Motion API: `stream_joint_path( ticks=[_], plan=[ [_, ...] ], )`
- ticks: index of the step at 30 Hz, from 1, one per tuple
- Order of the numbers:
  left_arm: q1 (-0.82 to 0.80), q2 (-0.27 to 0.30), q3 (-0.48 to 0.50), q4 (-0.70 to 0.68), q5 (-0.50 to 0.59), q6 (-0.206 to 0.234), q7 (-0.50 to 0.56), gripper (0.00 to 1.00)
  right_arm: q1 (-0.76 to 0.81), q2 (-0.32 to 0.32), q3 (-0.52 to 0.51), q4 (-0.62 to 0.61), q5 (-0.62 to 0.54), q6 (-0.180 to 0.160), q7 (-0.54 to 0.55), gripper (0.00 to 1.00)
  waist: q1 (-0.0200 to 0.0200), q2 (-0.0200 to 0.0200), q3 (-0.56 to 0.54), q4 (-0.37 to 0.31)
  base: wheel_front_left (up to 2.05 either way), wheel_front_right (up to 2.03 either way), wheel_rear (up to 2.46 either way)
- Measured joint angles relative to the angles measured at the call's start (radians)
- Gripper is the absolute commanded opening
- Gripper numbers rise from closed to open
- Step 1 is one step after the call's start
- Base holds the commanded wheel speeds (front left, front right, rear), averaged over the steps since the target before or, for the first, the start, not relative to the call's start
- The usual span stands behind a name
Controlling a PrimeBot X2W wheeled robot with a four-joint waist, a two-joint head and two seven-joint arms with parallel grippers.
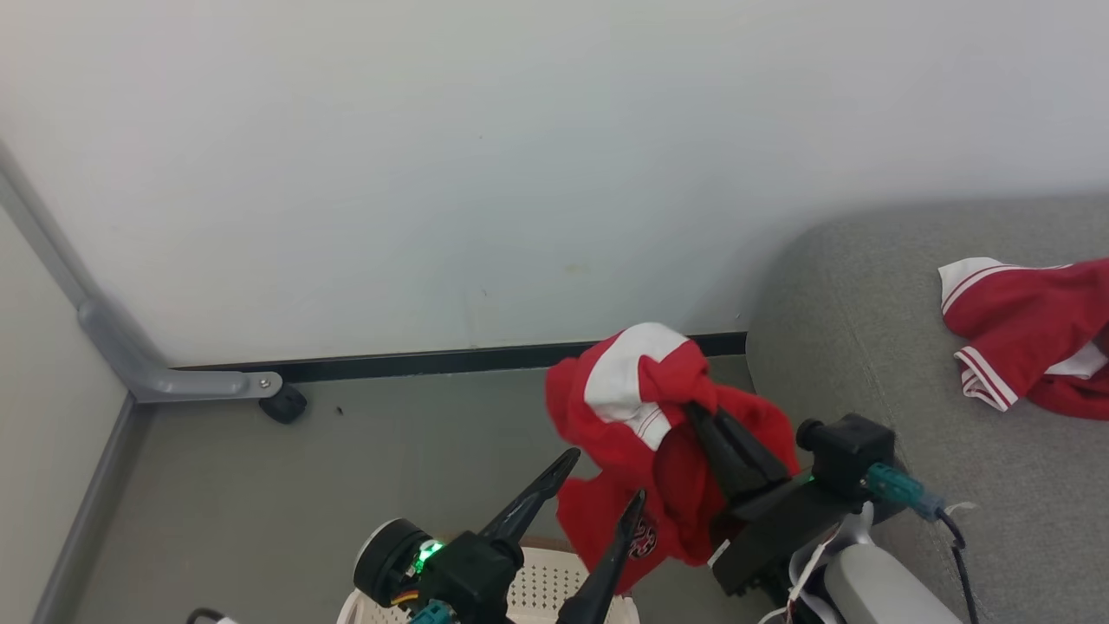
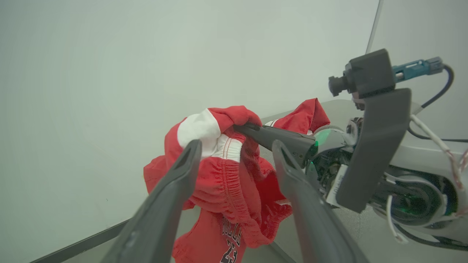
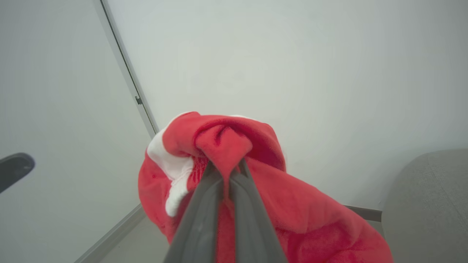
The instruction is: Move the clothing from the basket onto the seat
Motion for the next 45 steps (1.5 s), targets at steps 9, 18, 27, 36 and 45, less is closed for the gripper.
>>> stream_joint_path(
  ticks=[9,18,27,36,45],
  plan=[
    [0.023,0.002,-0.032,-0.017,0.034,0.009,0.006,1.00,-0.055,-0.051,-0.097,0.022,0.017,-0.031,-0.042,0.00,0.0000,0.0000,0.038,-0.030,0.00,0.00,0.00],
    [0.022,0.002,-0.062,-0.034,0.054,0.009,0.019,1.00,-0.087,-0.096,-0.167,0.021,0.028,-0.054,-0.060,0.00,0.0000,0.0000,0.095,-0.061,0.00,0.00,0.00],
    [-0.027,0.001,-0.072,-0.044,0.099,0.009,0.040,1.00,-0.168,-0.157,-0.262,0.017,0.053,-0.069,-0.077,0.00,0.0001,0.0001,0.198,-0.097,0.00,0.00,0.00],
    [-0.102,0.001,-0.072,-0.051,0.125,0.008,0.054,1.00,-0.337,-0.240,-0.386,0.029,0.080,-0.082,-0.086,0.00,0.0002,0.0001,0.305,-0.121,0.00,0.00,0.00],
    [-0.167,0.000,-0.089,-0.052,0.160,0.006,0.062,1.00,-0.545,-0.376,-0.542,0.066,0.122,-0.100,-0.095,0.00,0.0002,0.0001,0.410,-0.127,0.00,0.00,0.00]
  ],
)
